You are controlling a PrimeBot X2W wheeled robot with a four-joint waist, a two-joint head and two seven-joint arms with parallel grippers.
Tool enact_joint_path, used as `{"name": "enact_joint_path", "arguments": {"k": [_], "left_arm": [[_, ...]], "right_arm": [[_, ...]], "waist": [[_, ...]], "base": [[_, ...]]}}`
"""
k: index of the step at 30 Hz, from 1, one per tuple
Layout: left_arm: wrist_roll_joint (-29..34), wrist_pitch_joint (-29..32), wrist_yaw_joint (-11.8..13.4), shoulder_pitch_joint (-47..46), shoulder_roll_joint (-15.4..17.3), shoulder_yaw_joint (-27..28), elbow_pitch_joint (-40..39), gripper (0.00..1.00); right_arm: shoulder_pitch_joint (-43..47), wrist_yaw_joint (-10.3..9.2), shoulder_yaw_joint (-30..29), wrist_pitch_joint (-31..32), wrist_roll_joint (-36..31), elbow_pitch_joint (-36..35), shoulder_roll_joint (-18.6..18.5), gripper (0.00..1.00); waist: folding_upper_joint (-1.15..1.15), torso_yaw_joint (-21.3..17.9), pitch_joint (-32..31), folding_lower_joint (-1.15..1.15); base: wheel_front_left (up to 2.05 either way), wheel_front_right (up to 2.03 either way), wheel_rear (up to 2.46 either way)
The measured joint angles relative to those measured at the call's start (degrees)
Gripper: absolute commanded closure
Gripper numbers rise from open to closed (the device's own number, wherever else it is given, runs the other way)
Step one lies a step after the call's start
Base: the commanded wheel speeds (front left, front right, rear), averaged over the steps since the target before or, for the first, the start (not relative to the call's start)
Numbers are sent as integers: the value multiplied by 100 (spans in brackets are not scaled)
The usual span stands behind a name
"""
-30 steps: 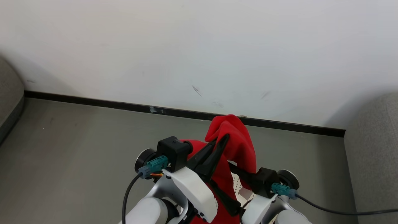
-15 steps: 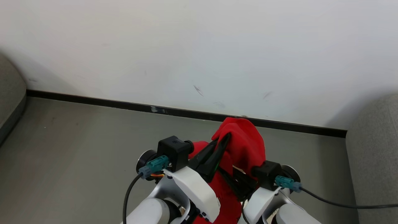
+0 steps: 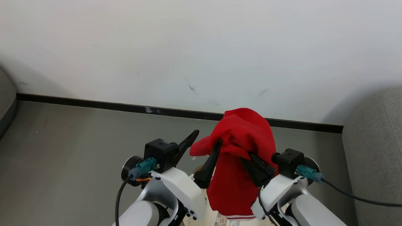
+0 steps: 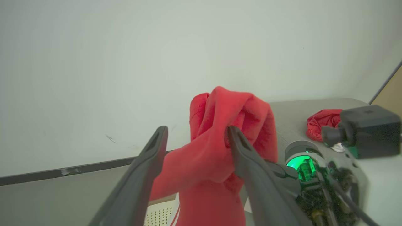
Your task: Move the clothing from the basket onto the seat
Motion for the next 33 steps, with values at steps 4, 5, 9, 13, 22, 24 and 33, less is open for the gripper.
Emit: {"name": "enact_joint_path", "arguments": {"k": [4, 5, 9, 13, 22, 24, 33], "left_arm": [[8, -27, 1, 76, 93, 23, 35, 0], [8, -51, 1, 119, 108, 22, 45, 0], [8, -75, 1, 236, 149, 19, 57, 0], [5, -125, -23, 246, 162, -12, 43, 0], [-11, -179, -129, 467, 323, -77, 51, 0], [-9, -220, -178, 470, 366, -91, 46, 0], [38, -376, -272, 584, 452, -125, -40, 0]], "right_arm": [[3, 0, -203, 0, -55, 0, 0, 100], [3, 0, -246, 0, -76, 1, 0, 100], [9, 0, -458, 0, -160, -1, -10, 100], [18, 0, -687, 0, -241, -37, -42, 100], [30, 0, -1067, 0, -375, -146, -71, 100], [37, 0, -1136, 0, -402, -196, -73, 100], [204, 0, -1419, 0, -526, -315, -198, 100]], "waist": [[0, -72, 22, 0], [0, -90, 27, 0], [0, -162, 47, 0], [0, -238, 62, 0], [0, -423, 61, 0], [0, -466, 58, 0], [0, -655, 39, 0]], "base": [[0, 0, 0], [0, 0, 0], [0, 0, 0], [0, 0, 0], [0, 0, 0], [0, 0, 0], [0, 0, 0]]}}
